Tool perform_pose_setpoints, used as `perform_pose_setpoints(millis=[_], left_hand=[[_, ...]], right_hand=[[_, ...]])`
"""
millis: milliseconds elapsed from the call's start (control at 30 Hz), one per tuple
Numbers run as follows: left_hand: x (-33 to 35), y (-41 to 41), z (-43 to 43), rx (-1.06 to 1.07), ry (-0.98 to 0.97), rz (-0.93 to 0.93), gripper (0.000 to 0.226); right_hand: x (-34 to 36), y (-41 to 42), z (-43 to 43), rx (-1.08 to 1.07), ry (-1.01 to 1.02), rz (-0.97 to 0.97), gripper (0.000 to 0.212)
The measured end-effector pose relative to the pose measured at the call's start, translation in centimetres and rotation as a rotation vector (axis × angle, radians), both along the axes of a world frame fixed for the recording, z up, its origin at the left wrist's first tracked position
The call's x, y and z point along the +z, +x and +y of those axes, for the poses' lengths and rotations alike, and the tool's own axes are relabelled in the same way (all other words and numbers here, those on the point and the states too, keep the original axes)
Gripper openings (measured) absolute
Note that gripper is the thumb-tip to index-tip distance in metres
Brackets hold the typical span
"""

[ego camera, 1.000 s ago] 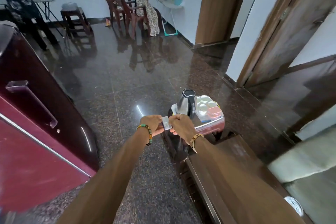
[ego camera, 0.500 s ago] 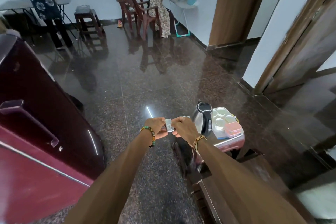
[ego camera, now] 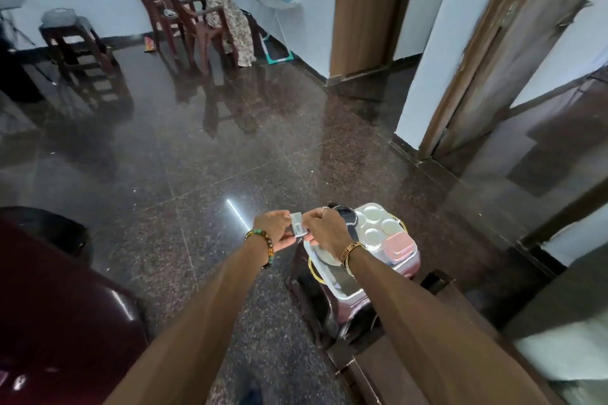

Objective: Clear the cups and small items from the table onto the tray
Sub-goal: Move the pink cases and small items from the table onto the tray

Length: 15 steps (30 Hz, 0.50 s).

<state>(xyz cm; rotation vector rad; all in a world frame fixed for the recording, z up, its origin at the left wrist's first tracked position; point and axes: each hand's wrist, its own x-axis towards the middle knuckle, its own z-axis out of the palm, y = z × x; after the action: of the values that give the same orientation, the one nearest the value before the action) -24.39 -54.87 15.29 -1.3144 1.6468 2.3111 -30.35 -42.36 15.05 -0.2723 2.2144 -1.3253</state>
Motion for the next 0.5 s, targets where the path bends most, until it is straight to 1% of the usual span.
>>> perform_pose_setpoints(millis=[100,200,333,400,500], left_hand=[[0.1,-3.0,-1.0,-0.039,0.062,-0.034,0.017],[1.0,-6.3,-2.4,-0.102,0.069,-0.011,0.015],[2.8,-9.8,-3.6,-0.198,0.05,0.007,0.025],[3.2,-11.5,-3.9,-0.249,0.05,0.012,0.024],[3.3,-13.2,-3.8,-0.296,0.035,0.02,0.023]], right_hand=[[0.0,-1.7,-0.8,-0.092,0.01,-0.014,0.017],[0.7,-4.0,-2.0,-0.156,0.025,0.015,0.021],[2.0,-6.4,-3.0,-0.28,0.045,0.035,0.02],[2.6,-7.2,-3.2,-0.35,0.036,0.037,0.021],[2.6,-8.3,-3.1,-0.396,0.066,0.058,0.022]])
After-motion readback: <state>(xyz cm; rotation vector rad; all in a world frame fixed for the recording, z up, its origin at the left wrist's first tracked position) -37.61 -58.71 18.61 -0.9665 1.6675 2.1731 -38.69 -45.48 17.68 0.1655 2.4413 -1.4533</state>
